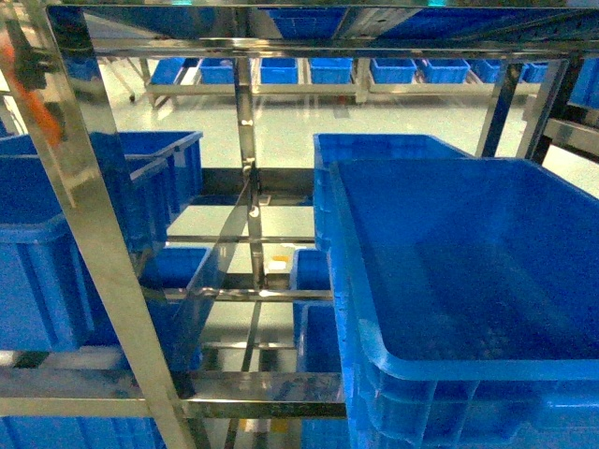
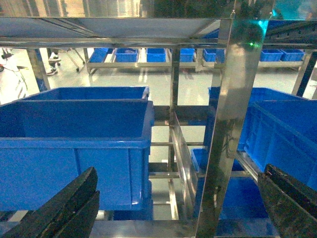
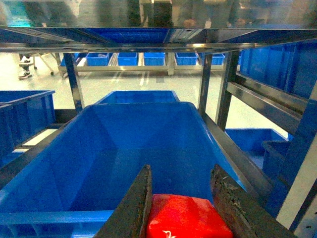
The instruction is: Pick red block from blue box to shelf
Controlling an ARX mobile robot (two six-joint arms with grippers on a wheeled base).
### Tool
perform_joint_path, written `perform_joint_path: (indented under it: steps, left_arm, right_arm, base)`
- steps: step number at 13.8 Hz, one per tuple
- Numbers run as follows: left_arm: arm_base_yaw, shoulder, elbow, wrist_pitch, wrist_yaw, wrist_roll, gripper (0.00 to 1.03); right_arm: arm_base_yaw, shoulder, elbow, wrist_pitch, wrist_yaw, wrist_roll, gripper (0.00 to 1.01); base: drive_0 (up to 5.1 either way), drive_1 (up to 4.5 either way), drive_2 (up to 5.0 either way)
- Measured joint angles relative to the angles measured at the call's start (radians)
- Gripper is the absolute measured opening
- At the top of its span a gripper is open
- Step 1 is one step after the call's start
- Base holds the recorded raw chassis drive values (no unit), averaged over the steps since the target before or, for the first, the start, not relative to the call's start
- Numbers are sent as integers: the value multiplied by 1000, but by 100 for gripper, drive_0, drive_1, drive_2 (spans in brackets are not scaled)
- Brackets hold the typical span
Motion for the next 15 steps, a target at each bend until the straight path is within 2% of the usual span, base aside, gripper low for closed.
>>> perform_joint_path:
  steps: [15]
  left_arm:
    - [0, 0, 0, 0, 0, 0, 98]
  right_arm:
    - [0, 0, 0, 0, 0, 0, 28]
  base:
    - [0, 0, 0]
